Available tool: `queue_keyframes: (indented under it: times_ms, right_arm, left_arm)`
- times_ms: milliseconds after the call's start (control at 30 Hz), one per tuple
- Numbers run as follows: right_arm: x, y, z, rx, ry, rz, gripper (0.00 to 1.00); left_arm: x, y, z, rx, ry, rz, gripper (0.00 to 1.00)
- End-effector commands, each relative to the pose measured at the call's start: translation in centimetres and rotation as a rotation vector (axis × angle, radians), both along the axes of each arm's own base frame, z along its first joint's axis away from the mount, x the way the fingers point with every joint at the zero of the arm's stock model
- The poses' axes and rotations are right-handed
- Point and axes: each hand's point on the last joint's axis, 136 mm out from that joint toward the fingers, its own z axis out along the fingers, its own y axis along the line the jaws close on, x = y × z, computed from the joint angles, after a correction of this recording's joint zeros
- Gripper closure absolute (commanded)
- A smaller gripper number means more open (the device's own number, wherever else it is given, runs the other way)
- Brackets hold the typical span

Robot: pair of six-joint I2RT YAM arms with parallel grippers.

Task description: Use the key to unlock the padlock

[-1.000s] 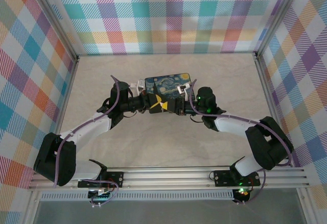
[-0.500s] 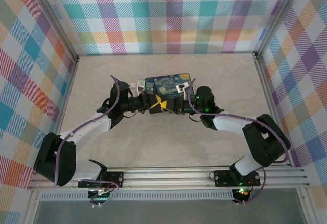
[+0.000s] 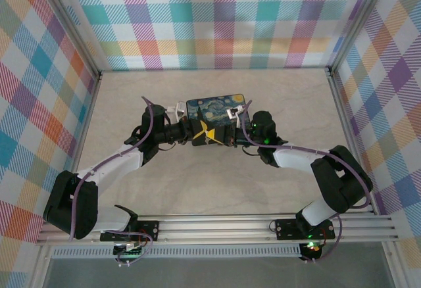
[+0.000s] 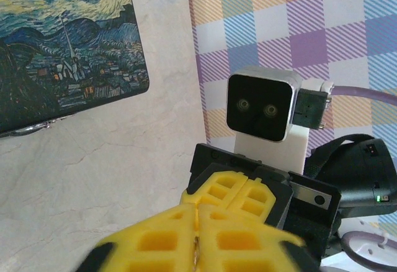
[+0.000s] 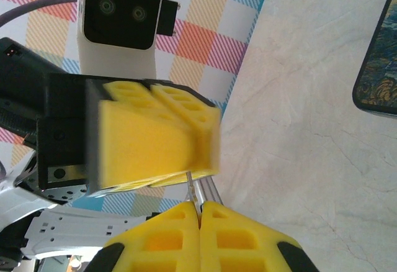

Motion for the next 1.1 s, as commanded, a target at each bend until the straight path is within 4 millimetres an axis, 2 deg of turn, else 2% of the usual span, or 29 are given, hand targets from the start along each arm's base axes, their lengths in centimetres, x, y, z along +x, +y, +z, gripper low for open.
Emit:
queue_keyframes:
  times_ms: [0, 67, 133, 167, 267, 333, 433, 600, 667, 800, 967, 1067]
  right_arm:
    - [-0.1, -0.2, 1.7, -0.002, -0.068, -0.021, 1.0]
    - [-0.2, -0.6, 1.2, -0.026, -0.066, -0.033, 1.0]
    - [0.0, -1.2, 0.5, -0.053, -0.057, -0.055, 1.0]
    - [0.1, -1.4, 0.3, -0.062, -0.061, -0.062, 1.0]
    - [0.2, -2.4, -1.4, -0.139, -0.025, -0.082, 1.0]
    - [0.4, -3.3, -2.2, -0.188, -0.012, -0.107, 1.0]
    - [0.7, -5.2, -3.3, -0.256, -0.012, -0.155, 1.0]
    - [1.7, -9.3, -5.4, -0.31, 0.034, -0.225, 1.0]
    - [1.9, -10.4, -5.7, -0.329, 0.04, -0.231, 1.0]
    - [2.5, -12.6, -5.8, -0.371, 0.026, -0.282, 1.0]
    - [2.9, -14.8, -4.8, -0.388, 0.006, -0.358, 1.0]
    - [2.8, -14.9, -4.7, -0.398, -0.003, -0.345, 1.0]
  left_arm:
    - [0.4, 0.3, 0.8, -0.01, -0.033, 0.021, 0.64]
    - [0.6, 0.6, 0.7, 0.015, -0.031, 0.034, 0.45]
    - [0.8, 0.8, 0.5, 0.041, -0.033, 0.048, 0.35]
    - [1.0, 0.9, 0.6, 0.047, -0.04, 0.053, 0.33]
    - [1.4, 0.9, 0.5, 0.062, -0.037, 0.056, 0.31]
    - [1.6, 1.2, -0.5, 0.109, -0.023, 0.075, 0.3]
    - [1.1, 1.3, -3.0, 0.2, 0.004, 0.12, 0.3]
    - [-1.2, -0.4, -7.6, 0.403, -0.001, 0.167, 0.29]
    - [-1.2, -0.6, -9.0, 0.517, -0.029, 0.201, 0.28]
    - [-0.8, -2.6, -10.6, 0.689, -0.113, 0.232, 0.28]
    - [0.4, -4.3, -13.0, 0.757, -0.125, 0.303, 0.35]
    - [1.2, -4.9, -13.8, 0.82, -0.152, 0.362, 0.36]
